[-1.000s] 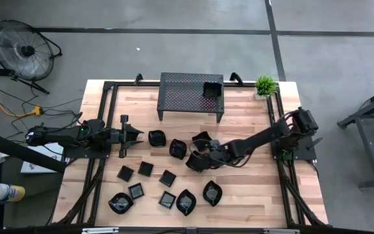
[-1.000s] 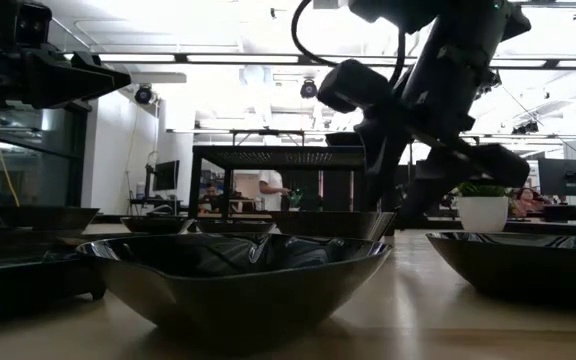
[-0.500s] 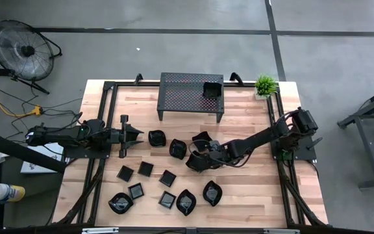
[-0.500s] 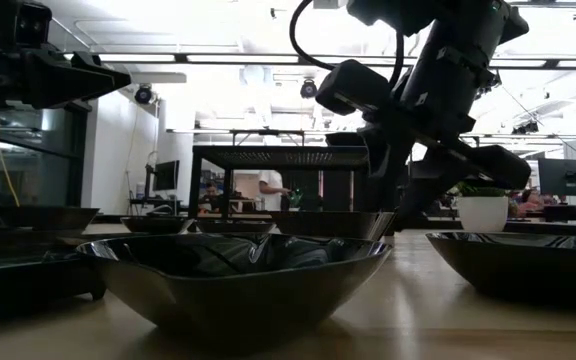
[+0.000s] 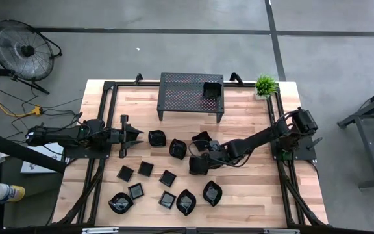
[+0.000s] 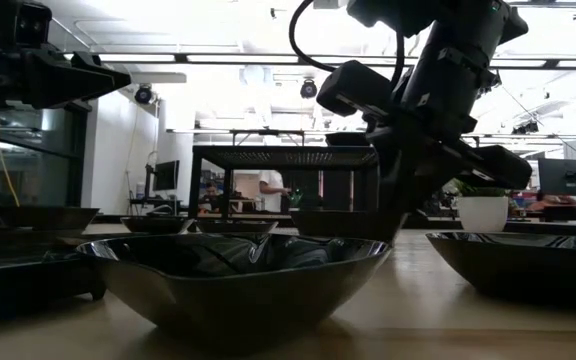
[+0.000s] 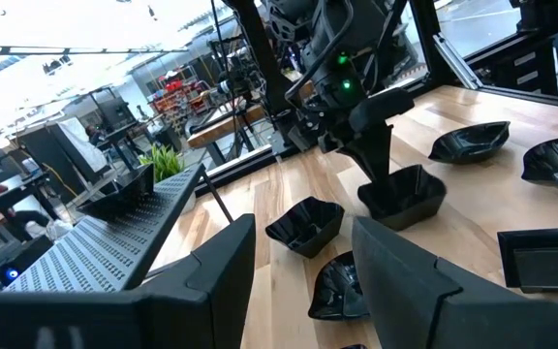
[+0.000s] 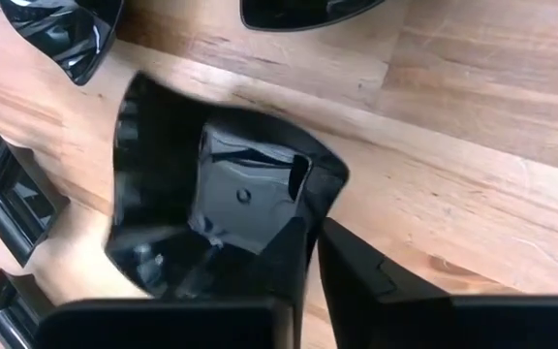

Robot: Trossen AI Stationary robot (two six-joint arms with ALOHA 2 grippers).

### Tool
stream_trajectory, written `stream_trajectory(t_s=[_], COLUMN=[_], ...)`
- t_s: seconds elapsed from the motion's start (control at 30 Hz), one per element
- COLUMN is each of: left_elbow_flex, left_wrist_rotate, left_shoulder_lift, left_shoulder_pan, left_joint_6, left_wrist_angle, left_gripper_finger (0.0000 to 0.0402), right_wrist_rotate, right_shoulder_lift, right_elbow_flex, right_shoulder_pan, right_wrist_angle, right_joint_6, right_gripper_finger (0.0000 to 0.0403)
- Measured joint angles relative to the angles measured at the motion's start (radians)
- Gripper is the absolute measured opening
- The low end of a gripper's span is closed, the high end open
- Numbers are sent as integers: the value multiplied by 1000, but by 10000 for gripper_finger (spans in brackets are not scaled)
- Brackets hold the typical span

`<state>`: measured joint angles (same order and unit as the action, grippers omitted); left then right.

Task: Pick & Place Mini shaped plates
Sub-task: Stack the bottom black distorted square plate on top of the black distorted square plates on the shelf

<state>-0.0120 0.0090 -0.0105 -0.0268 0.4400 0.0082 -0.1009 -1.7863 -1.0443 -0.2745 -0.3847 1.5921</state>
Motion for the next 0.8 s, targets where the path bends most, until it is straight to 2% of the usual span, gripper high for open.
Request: stream_trajectory(t_s=[0.13, 0.8], left_elbow_flex=[0, 0], left_wrist_rotate=[0, 0], left_shoulder_lift=[0, 0], left_shoulder_pan=[0, 0], left_joint_6=[0, 0], left_wrist_angle=[0, 0], left_gripper_finger=[170, 170], right_wrist_rotate=[0, 0], right_shoulder_lift=[0, 20], right_elbow_flex=[0, 0], right_shoulder_pan=[0, 0], right_wrist_angle=[1, -2], right_joint_6=[-7, -75], right_gripper_finger=[4, 1])
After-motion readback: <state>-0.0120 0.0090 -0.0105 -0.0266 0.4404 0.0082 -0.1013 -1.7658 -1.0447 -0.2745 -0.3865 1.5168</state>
